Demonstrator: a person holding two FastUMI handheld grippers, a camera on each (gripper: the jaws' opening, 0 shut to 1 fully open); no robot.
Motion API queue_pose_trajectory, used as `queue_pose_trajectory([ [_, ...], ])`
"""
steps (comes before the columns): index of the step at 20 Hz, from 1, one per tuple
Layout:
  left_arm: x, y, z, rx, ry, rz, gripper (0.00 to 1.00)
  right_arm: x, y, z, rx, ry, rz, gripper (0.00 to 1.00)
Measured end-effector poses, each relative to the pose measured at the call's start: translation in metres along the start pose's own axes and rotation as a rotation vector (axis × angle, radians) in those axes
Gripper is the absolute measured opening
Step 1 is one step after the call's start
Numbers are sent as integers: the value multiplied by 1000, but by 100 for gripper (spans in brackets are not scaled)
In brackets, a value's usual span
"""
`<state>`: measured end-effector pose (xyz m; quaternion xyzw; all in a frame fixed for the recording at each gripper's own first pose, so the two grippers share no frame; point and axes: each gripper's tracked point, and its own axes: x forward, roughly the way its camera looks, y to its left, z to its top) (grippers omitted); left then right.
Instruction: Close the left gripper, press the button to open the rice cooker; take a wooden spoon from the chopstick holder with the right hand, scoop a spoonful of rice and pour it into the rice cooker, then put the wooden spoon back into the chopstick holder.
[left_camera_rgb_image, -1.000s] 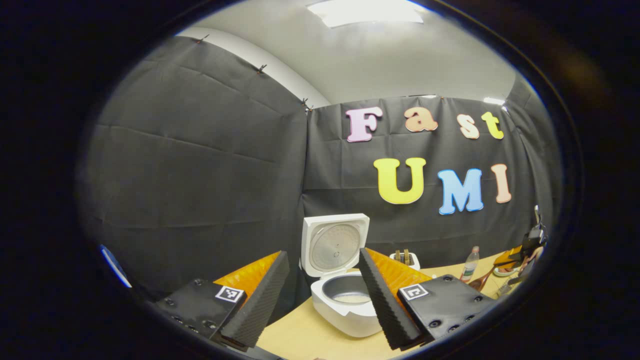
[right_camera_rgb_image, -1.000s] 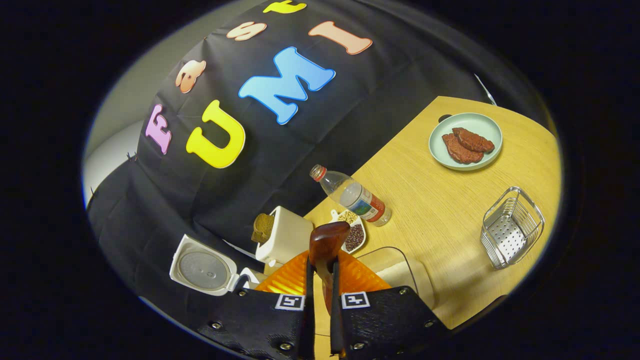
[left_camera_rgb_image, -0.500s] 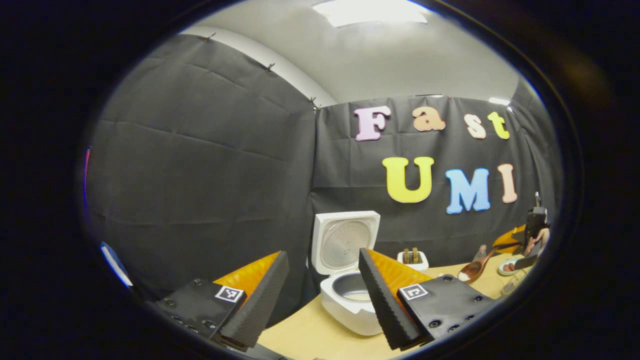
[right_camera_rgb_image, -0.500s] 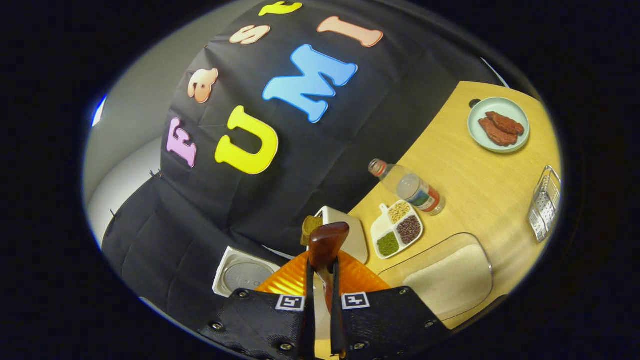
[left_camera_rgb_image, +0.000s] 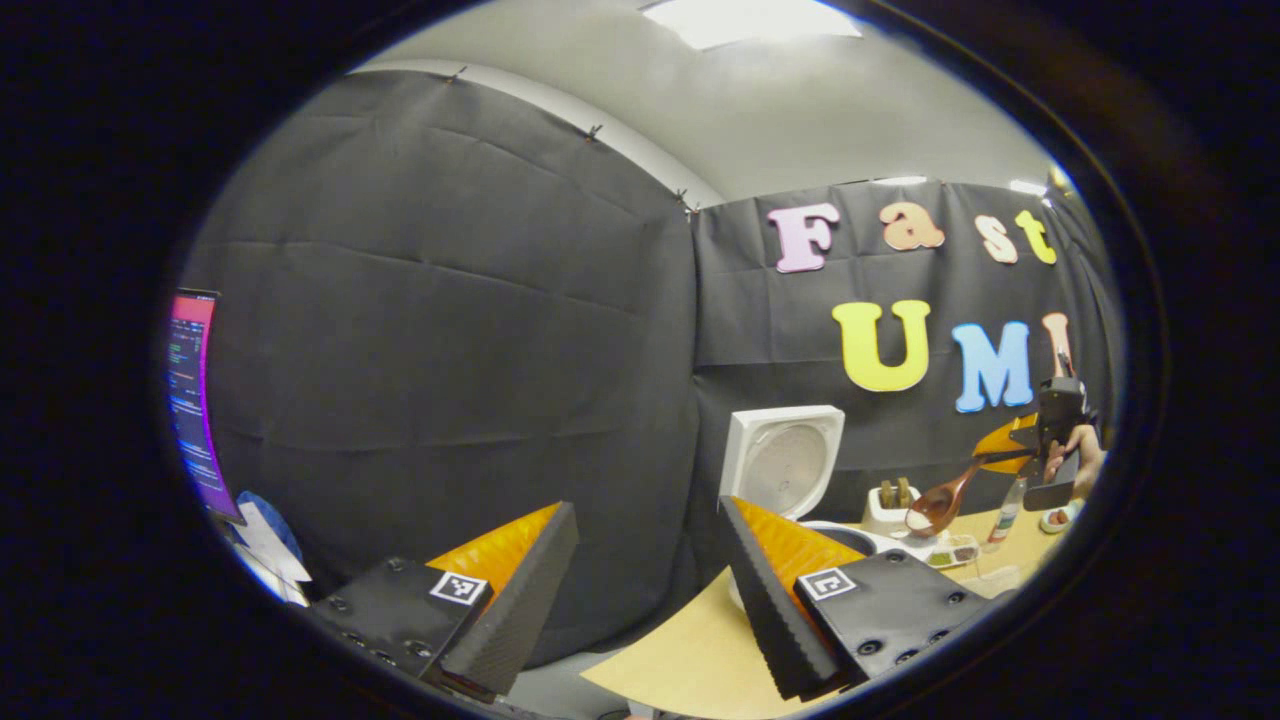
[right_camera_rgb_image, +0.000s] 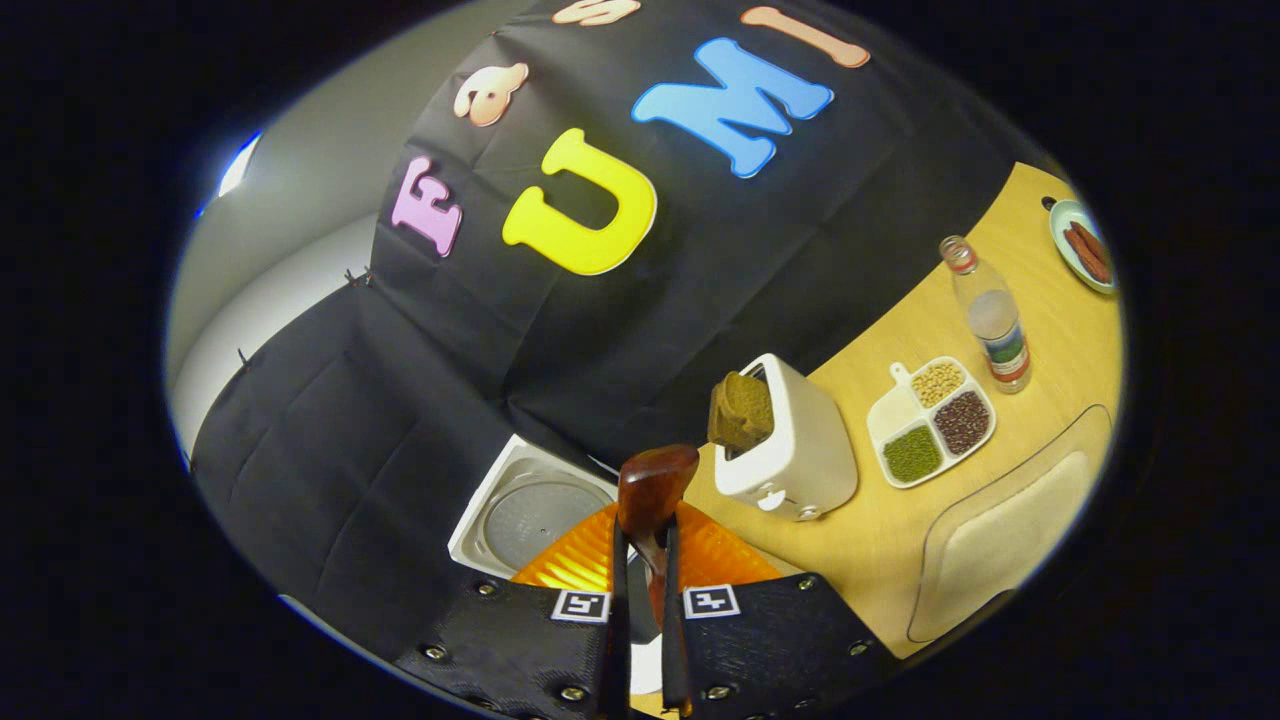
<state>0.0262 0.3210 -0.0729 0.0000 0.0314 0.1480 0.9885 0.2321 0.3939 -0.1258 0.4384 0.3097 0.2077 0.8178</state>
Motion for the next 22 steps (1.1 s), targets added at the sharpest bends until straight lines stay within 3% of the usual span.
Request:
queue_pose_trajectory([
  [5,-16,57,-1,7,8,111,96,47,38,-39,-98,57,29,12],
  [8,-30,88,-5,7,21,171,97,78,49,-64,-244,82,15,12],
  [13,-49,114,-21,5,58,235,98,111,48,-91,-650,100,-38,12],
  [17,-54,122,-29,-9,79,258,95,110,54,-103,-958,103,-45,12],
  [22,-54,118,-37,-20,98,262,98,104,64,-105,-1212,52,-14,12],
])
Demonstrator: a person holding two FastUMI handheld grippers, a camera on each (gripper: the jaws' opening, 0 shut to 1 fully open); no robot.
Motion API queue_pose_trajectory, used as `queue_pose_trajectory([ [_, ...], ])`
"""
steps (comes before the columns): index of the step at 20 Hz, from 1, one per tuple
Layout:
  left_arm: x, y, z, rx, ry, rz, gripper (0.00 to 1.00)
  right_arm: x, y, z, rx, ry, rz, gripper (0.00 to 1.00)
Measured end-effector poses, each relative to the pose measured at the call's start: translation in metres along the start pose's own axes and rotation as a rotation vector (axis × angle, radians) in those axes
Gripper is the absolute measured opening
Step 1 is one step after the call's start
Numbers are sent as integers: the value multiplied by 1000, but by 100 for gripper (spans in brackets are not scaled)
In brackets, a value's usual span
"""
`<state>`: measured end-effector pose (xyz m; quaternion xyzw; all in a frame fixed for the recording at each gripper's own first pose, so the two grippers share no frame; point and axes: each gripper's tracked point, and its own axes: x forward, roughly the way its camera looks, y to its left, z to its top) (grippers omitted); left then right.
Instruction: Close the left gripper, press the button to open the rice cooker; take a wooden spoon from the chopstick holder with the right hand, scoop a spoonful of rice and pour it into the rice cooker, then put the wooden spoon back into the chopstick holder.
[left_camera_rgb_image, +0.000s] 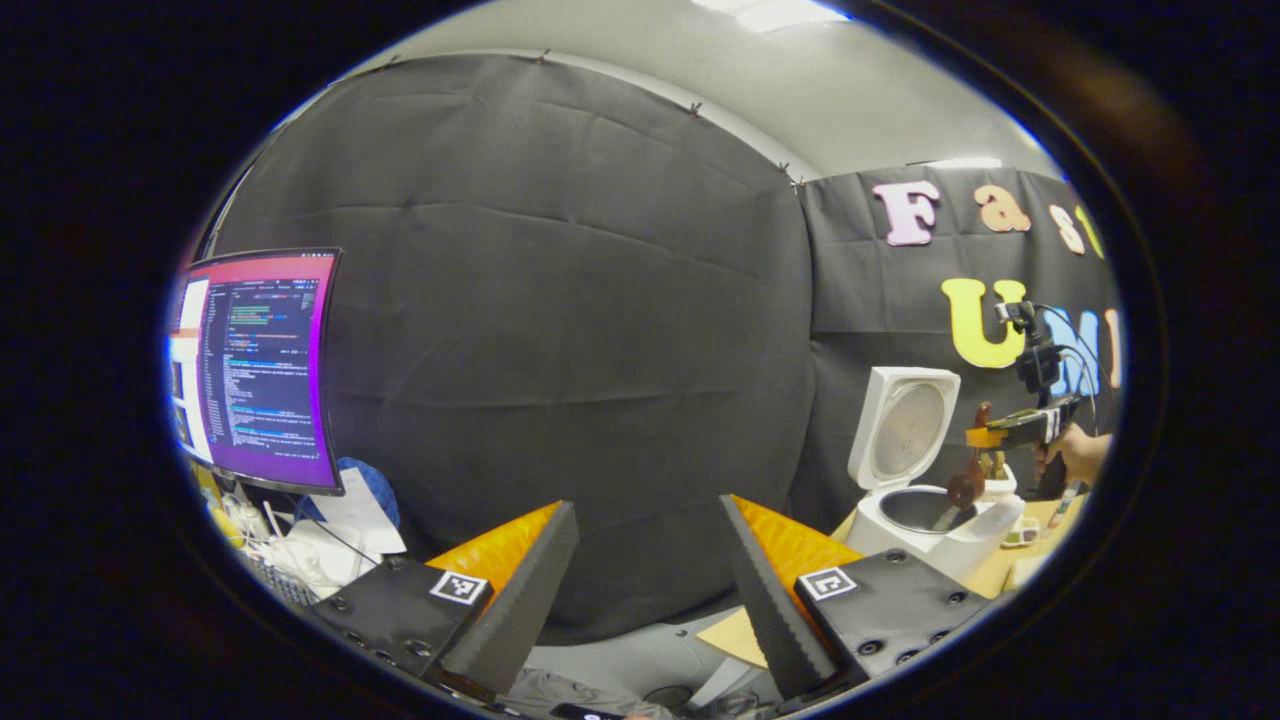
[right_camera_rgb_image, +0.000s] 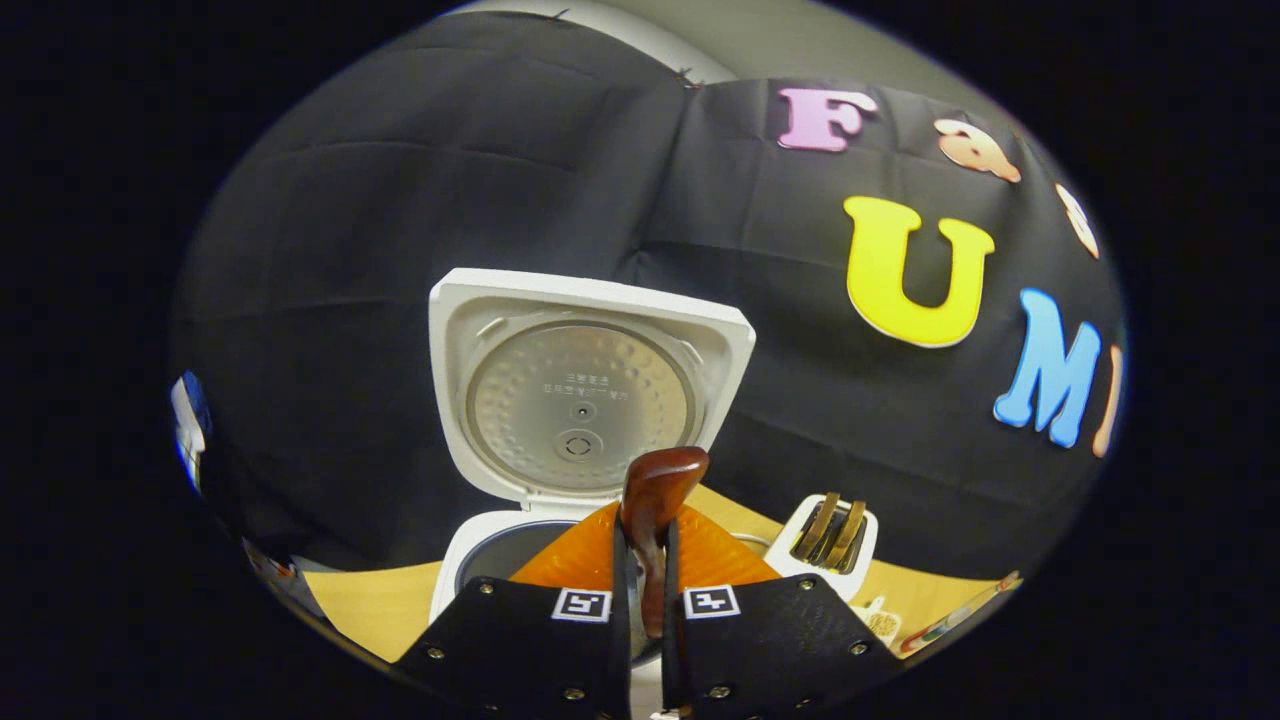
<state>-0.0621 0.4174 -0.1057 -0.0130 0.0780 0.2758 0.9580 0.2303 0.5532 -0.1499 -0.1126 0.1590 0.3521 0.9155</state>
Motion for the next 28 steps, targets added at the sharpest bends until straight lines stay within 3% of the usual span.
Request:
queue_pose_trajectory([
  [2,-2,-1,2,5,-4,-3,96,-8,5,5,-14,-7,15,12],
  [5,-4,-5,7,1,-12,-14,95,-12,2,4,78,11,47,12],
  [12,-1,-42,21,-17,-39,-88,97,-45,-35,16,573,-2,83,12],
  [20,7,-126,49,-35,-82,-243,96,-123,-139,23,709,-97,-30,12],
  [28,-13,-221,70,-7,-127,-406,95,-208,-231,-28,779,-104,-219,12],
])
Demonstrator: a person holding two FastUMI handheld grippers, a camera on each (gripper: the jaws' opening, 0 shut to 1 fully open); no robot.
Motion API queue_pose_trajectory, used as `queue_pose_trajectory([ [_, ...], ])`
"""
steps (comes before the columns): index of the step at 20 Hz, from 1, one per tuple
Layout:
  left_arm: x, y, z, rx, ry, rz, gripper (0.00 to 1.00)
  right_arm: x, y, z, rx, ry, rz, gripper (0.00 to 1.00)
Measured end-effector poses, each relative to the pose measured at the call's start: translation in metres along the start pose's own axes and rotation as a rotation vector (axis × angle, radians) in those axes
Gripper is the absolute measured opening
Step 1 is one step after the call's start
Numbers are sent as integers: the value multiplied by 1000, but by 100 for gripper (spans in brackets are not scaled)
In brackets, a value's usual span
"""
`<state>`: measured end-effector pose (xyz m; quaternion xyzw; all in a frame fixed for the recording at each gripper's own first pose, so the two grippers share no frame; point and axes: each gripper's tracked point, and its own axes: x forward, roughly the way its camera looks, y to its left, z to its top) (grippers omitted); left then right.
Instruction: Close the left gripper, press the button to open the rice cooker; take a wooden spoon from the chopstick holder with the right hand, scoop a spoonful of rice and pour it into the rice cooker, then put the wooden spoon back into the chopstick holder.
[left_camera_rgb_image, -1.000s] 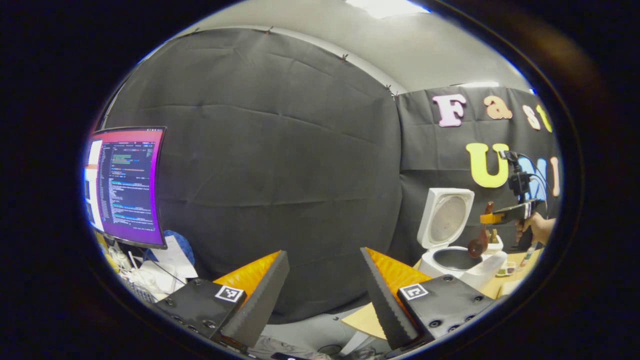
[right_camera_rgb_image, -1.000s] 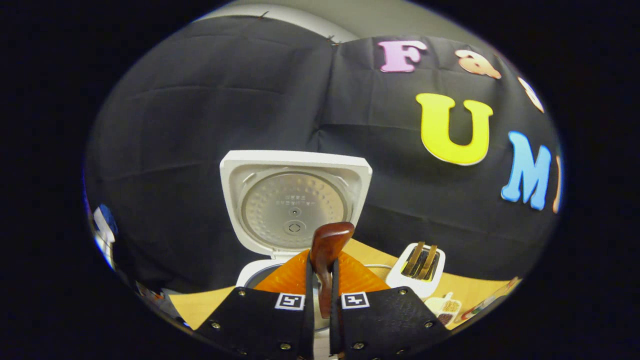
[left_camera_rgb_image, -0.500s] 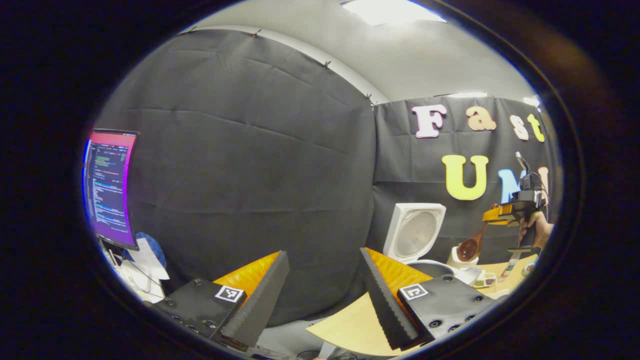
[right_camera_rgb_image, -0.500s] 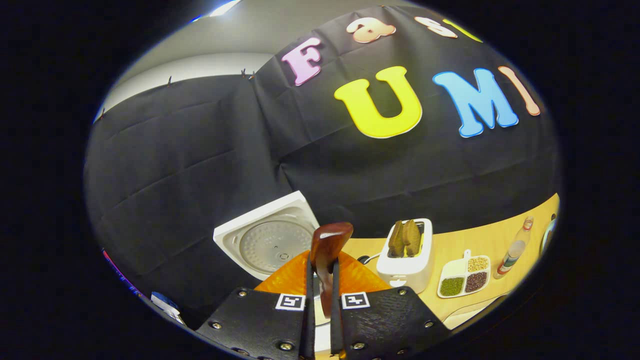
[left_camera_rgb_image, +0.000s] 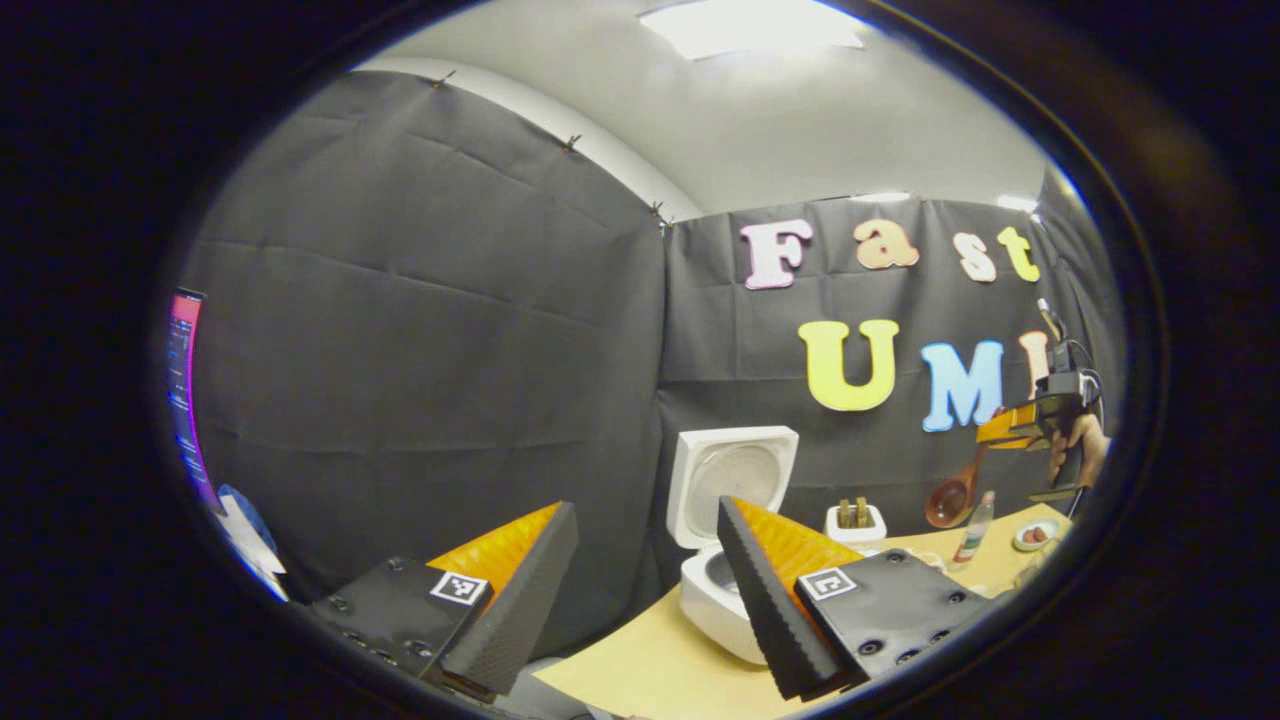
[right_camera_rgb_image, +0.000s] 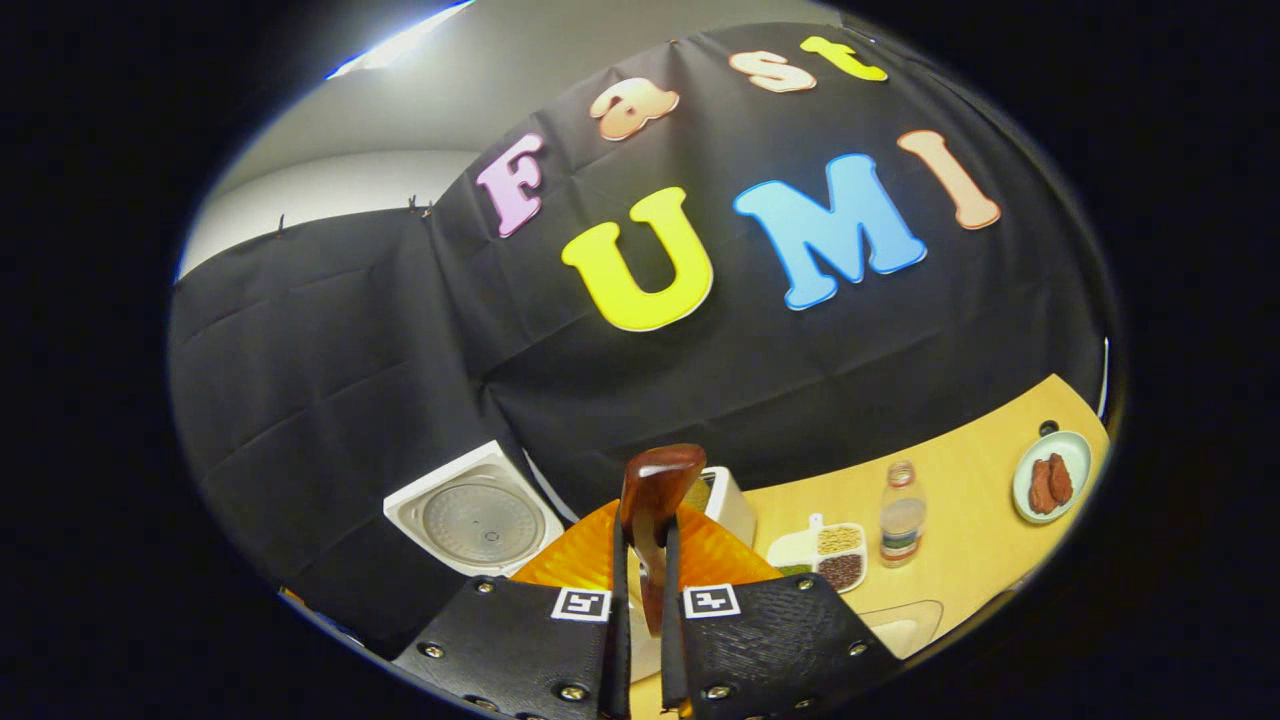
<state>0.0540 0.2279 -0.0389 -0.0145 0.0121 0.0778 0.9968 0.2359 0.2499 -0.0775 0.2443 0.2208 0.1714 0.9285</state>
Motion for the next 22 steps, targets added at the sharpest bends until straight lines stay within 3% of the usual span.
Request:
queue_pose_trajectory([
  [1,2,-12,1,-8,1,-18,99,-9,-15,5,5,-10,-25,12],
  [2,4,-25,1,-14,1,-42,95,-18,-30,9,12,-20,-46,12],
  [4,5,-48,2,-12,4,-79,100,-38,-58,13,31,-28,-87,12],
  [5,6,-58,3,-10,5,-95,95,-47,-73,14,37,-29,-109,12],
  [7,7,-82,5,-13,2,-133,99,-66,-106,17,42,-33,-159,12],
  [13,12,-158,12,-37,-8,-232,95,-124,-202,22,51,-38,-316,12],
  [17,6,-199,12,-38,-4,-275,97,-158,-261,4,37,-3,-421,12],
  [22,-11,-233,8,-18,14,-290,97,-168,-309,-37,37,78,-470,12],
])
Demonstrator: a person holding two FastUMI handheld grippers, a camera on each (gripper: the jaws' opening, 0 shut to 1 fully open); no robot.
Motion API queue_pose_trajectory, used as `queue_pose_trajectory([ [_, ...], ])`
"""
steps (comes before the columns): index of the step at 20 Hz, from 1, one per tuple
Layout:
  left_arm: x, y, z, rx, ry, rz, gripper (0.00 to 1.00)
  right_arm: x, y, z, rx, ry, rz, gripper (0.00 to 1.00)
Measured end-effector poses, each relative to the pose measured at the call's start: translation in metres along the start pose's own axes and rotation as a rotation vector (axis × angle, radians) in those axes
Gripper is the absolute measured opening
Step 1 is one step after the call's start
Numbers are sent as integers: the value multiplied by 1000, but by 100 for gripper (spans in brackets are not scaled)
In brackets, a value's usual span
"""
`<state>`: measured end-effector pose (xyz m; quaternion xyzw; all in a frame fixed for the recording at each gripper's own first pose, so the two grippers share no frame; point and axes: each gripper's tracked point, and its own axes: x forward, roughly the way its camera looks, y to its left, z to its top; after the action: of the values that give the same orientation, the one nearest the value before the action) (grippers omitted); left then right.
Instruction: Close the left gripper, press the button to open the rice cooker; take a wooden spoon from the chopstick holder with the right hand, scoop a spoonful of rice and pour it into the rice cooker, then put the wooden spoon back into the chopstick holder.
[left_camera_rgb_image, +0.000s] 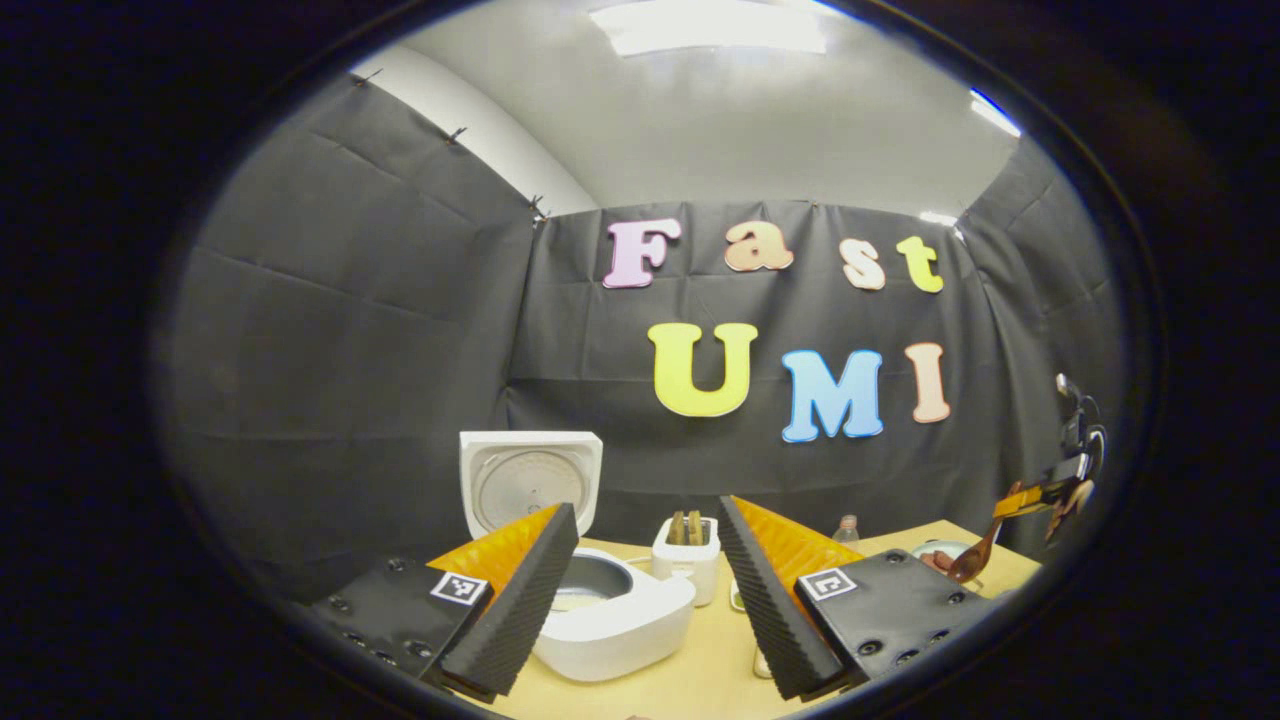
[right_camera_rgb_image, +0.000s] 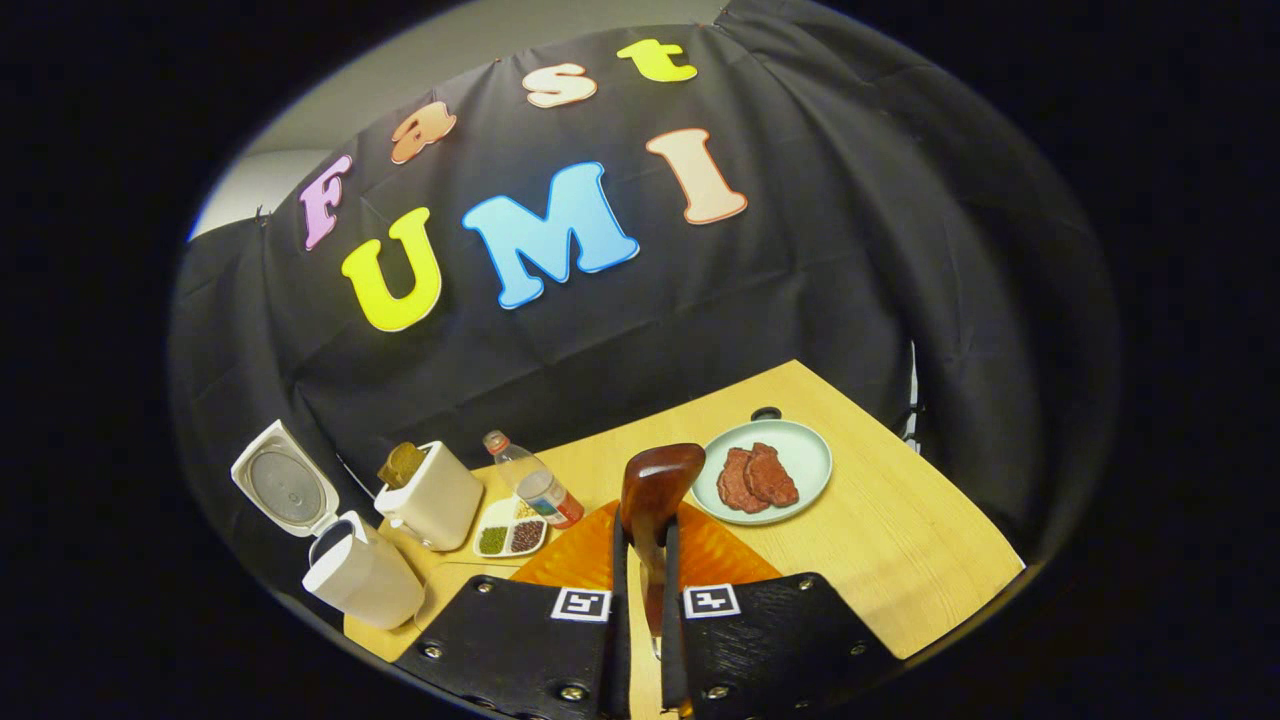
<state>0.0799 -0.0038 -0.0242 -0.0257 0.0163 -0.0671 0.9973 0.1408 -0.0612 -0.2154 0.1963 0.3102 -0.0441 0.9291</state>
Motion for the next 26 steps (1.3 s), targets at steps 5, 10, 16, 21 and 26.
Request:
queue_pose_trajectory([
  [5,-8,-17,0,37,10,13,97,14,-16,-41,69,95,35,12],
  [10,-9,-30,3,47,9,27,97,8,-38,-57,86,144,41,16],
  [16,-2,-35,11,109,2,80,95,-19,-83,-18,-37,-29,-47,98],
  [21,30,-7,22,177,13,166,96,-73,-73,14,-208,-189,-65,98],
  [26,88,47,34,140,28,239,97,-112,-40,26,-218,-282,-78,98],
])
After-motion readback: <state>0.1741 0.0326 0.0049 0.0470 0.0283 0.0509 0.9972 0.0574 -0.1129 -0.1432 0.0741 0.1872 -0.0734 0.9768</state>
